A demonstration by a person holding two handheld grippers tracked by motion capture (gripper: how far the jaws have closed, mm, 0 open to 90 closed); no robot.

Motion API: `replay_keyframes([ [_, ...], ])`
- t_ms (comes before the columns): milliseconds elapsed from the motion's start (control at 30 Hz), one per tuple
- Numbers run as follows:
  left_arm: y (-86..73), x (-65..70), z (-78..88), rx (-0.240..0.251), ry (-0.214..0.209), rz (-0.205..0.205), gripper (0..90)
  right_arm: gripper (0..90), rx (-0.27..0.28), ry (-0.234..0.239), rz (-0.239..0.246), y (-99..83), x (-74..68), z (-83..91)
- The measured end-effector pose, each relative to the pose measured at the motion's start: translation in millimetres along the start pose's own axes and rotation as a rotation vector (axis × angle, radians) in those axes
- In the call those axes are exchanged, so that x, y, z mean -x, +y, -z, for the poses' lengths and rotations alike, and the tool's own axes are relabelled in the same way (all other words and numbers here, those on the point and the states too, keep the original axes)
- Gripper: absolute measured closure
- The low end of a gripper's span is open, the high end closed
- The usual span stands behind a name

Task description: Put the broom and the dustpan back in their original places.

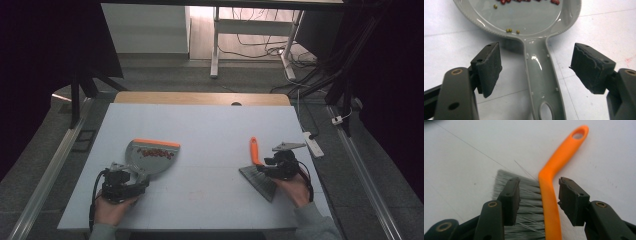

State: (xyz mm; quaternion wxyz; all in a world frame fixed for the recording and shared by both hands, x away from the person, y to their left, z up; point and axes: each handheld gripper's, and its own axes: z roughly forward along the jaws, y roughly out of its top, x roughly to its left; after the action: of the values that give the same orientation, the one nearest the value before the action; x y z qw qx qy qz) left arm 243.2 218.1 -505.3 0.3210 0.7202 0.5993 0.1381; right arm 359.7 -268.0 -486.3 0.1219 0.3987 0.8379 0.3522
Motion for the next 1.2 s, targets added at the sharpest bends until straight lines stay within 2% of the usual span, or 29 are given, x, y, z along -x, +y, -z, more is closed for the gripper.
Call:
replay_keyframes([
  [67,2.2,1.7,4.4,0.014,-0.004,-0.042,27.1,52.1,0.018,0.017,0.017,1.1,-2.6,2.0],
  [133,4.5,2.7,8.3,0.040,-0.042,-0.078,28.9,52.3,0.027,0.033,0.038,1.6,-5.0,2.7],
  [233,8.8,3.1,9.5,0.058,-0.108,-0.109,29.2,52.3,0.040,0.055,0.073,1.8,-9.2,2.7],
  [333,14.1,4.6,4.4,0.056,-0.166,-0.141,29.8,52.3,0.051,0.080,0.102,2.3,-14.3,3.3],
  [567,26.5,6.8,-14.7,0.028,-0.249,-0.232,29.8,52.5,0.080,0.093,0.179,0.6,-25.3,3.4],
  [700,25.7,7.8,-18.8,0.012,-0.276,-0.278,29.8,52.7,0.095,0.094,0.181,-2.9,-28.9,2.3],
  [767,24.1,8.3,-17.0,0.021,-0.289,-0.285,29.7,52.7,0.093,0.098,0.178,-6.1,-30.3,1.2],
  [933,19.9,13.3,-12.9,0.040,-0.290,-0.317,29.8,52.7,0.094,0.086,0.209,-14.1,-32.9,0.6],
  [1200,14.3,17.9,-12.9,0.034,-0.282,-0.318,29.9,52.7,0.140,0.091,0.203,-16.9,-28.8,7.6],
])
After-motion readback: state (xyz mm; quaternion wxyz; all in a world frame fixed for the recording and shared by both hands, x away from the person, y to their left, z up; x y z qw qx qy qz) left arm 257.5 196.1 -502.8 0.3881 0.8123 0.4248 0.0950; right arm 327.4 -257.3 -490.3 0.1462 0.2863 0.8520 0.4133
